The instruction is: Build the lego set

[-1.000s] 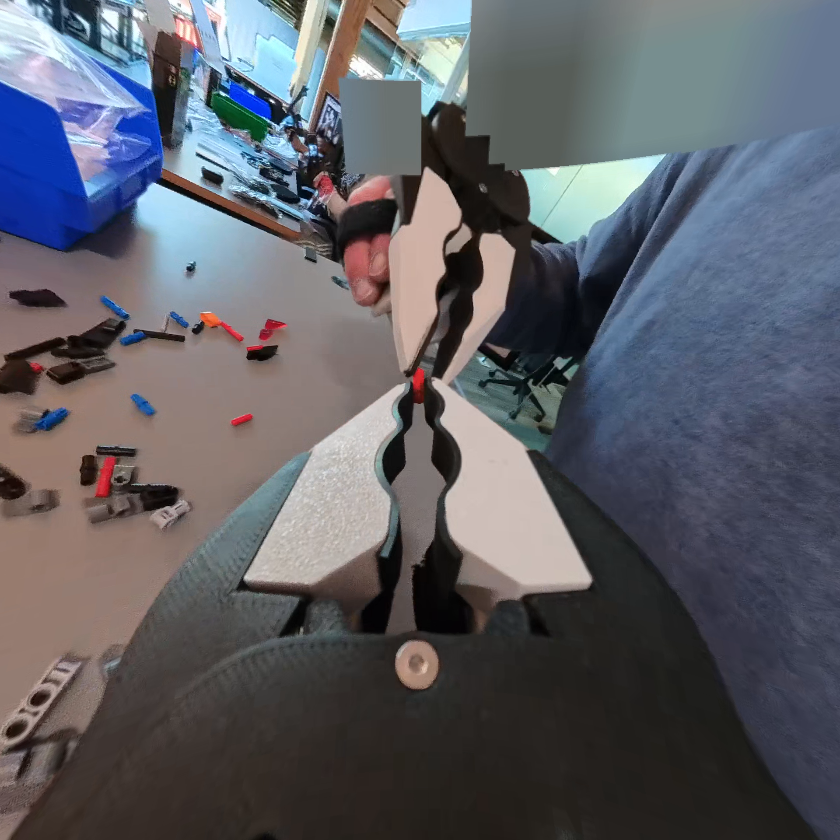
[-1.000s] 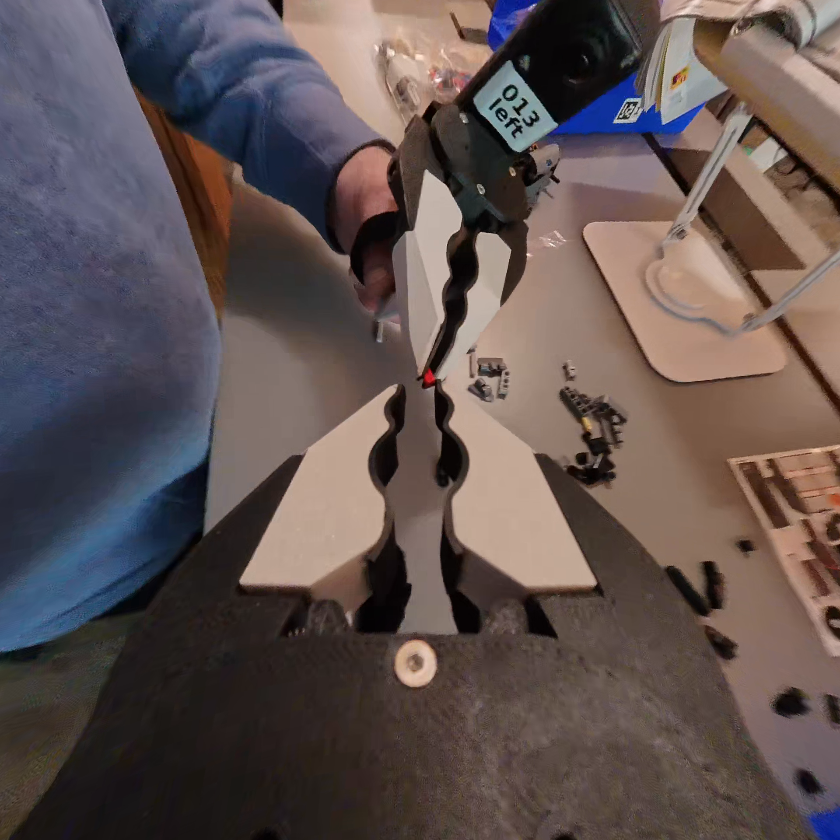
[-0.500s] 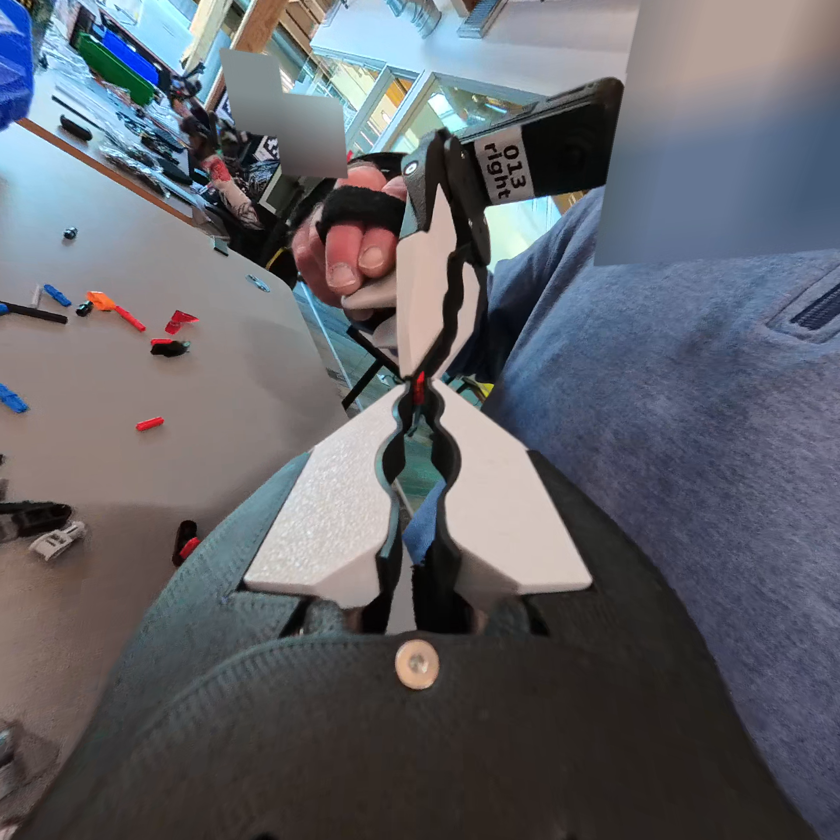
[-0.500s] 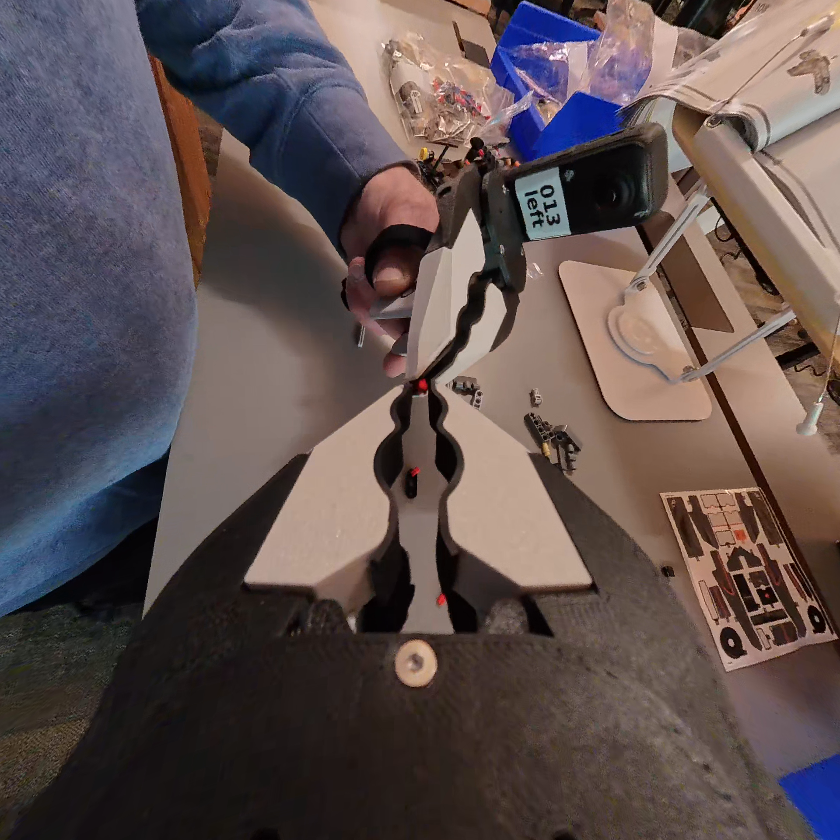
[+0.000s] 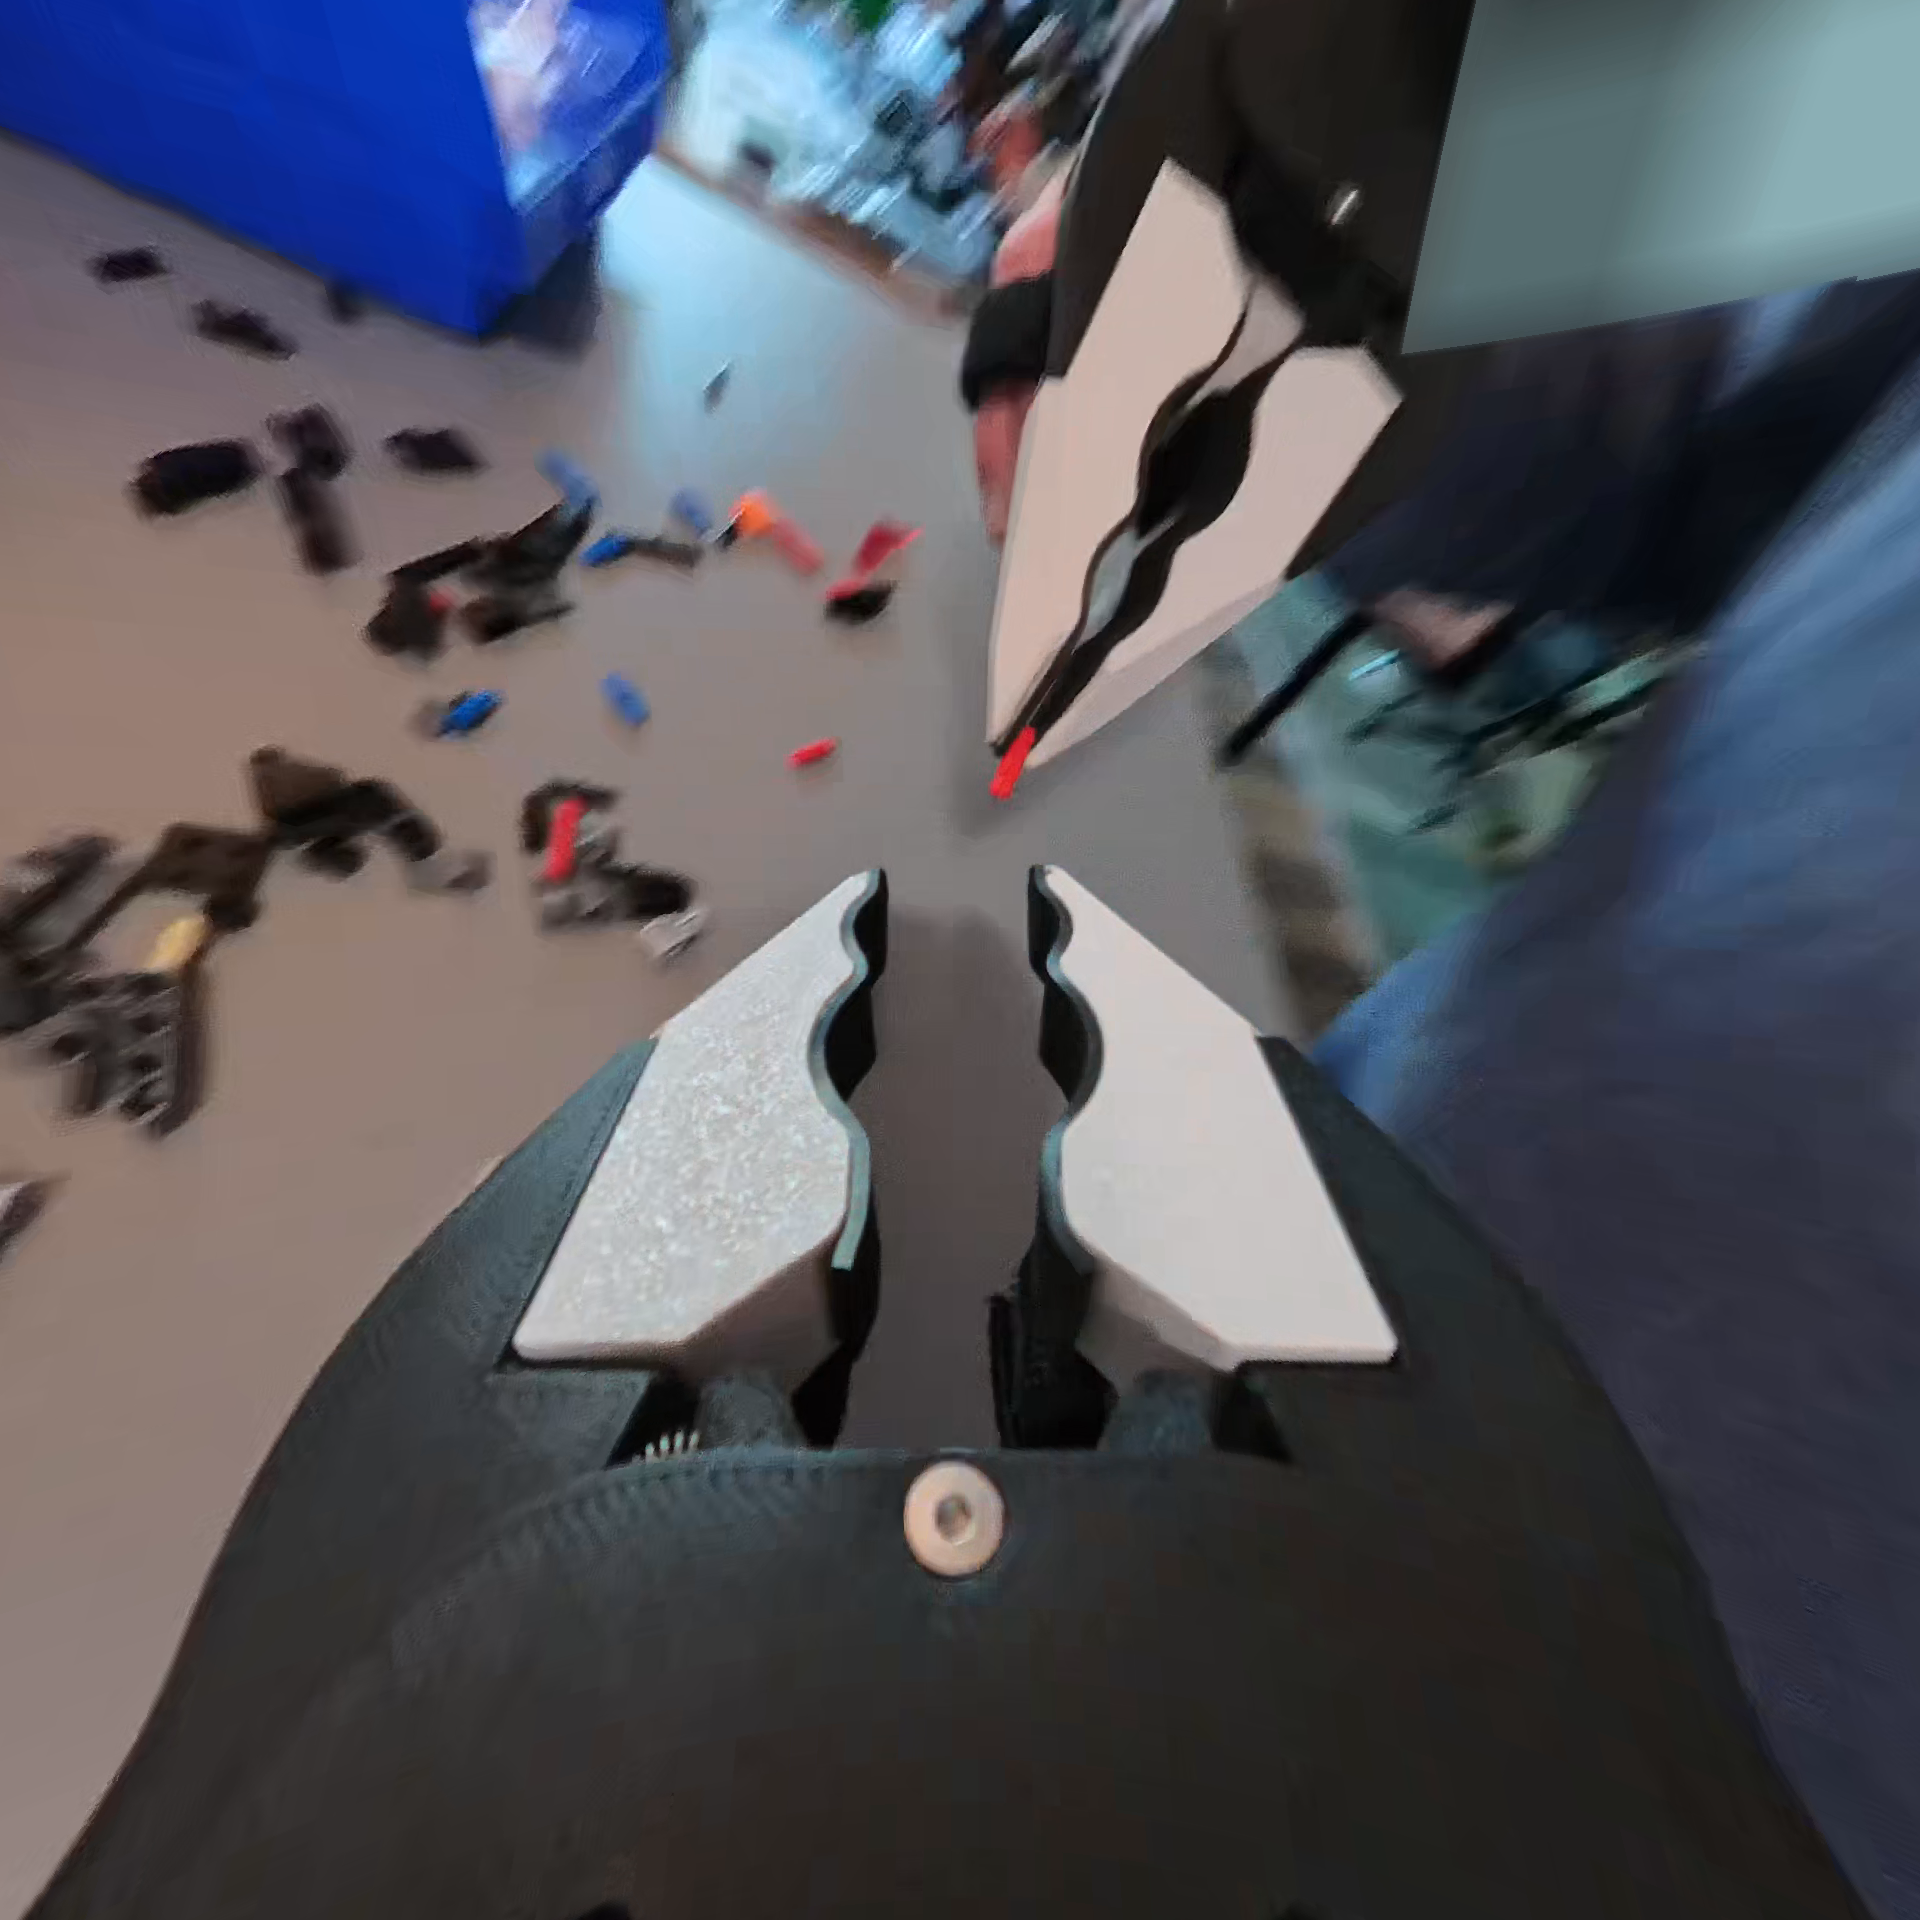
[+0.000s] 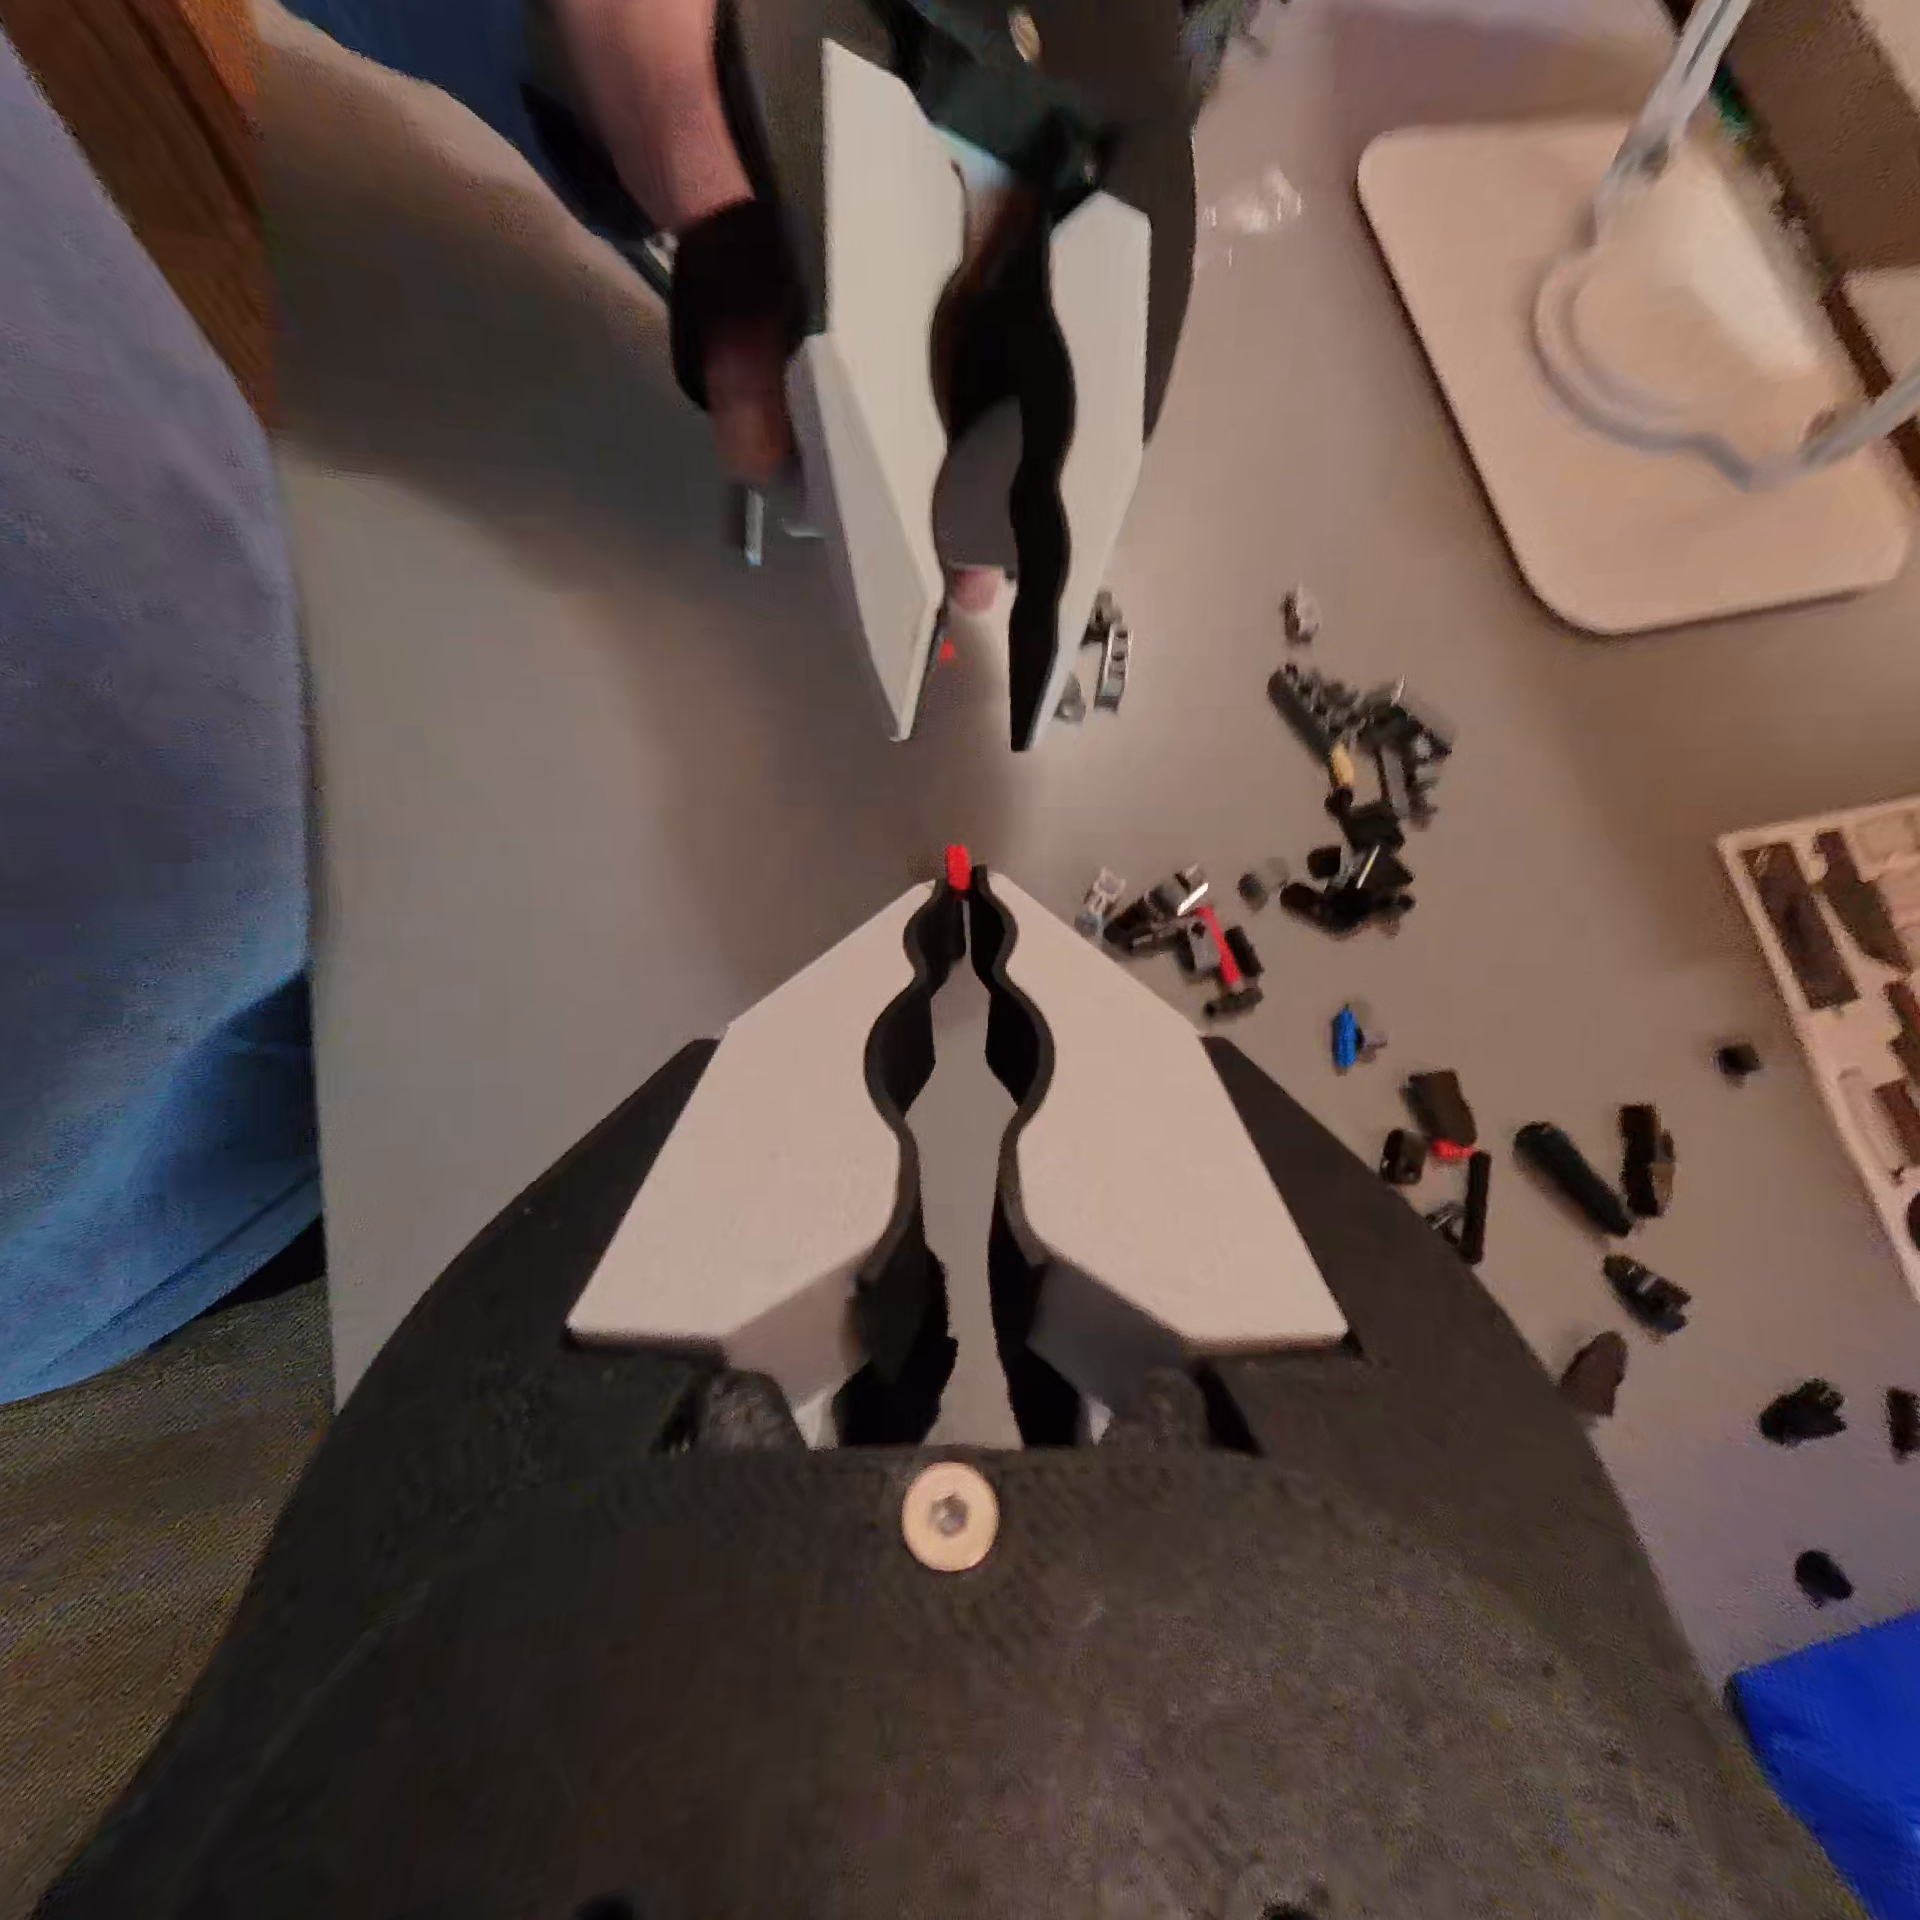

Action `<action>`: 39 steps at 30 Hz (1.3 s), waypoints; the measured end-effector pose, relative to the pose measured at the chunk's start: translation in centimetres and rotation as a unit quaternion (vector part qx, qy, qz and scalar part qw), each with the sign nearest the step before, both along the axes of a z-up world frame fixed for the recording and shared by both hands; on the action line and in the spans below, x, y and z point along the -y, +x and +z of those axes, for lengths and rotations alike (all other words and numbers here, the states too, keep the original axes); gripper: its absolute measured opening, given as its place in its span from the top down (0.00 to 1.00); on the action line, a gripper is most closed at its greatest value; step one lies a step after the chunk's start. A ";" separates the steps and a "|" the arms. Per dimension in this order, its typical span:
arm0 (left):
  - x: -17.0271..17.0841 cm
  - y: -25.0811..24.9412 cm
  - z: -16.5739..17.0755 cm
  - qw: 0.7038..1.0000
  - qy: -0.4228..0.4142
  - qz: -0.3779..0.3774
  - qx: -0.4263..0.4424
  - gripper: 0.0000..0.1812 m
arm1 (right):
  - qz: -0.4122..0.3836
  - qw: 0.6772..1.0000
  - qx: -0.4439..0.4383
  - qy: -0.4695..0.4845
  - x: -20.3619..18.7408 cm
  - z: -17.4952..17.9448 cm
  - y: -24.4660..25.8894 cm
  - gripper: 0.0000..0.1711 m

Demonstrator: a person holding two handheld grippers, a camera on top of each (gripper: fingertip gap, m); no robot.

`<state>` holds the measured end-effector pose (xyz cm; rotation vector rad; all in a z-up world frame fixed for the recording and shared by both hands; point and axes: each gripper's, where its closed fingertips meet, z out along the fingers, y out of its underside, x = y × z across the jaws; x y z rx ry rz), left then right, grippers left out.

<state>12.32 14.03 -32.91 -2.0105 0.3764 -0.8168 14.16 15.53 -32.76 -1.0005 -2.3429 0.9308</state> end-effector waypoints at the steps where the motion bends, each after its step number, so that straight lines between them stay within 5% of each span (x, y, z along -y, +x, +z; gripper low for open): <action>1: -0.1 -0.1 -1.0 0.999 -0.007 0.007 -0.033 0.86 | -0.009 1.000 0.018 0.007 -0.3 -1.1 -0.1 1.00; 7: -0.8 0.5 -4.9 0.982 -0.010 0.009 -0.187 0.86 | -0.016 0.996 0.076 0.051 -0.6 -4.9 -0.3 1.00; 17: -1.2 0.3 -7.2 0.953 -0.002 0.006 -0.303 0.96 | -0.010 0.988 0.115 0.103 -0.5 -6.6 -0.3 1.00; 39: -1.4 0.7 -7.3 0.948 0.014 -0.008 -0.317 0.97 | -0.001 0.969 0.157 0.191 -1.1 -6.6 0.0 1.00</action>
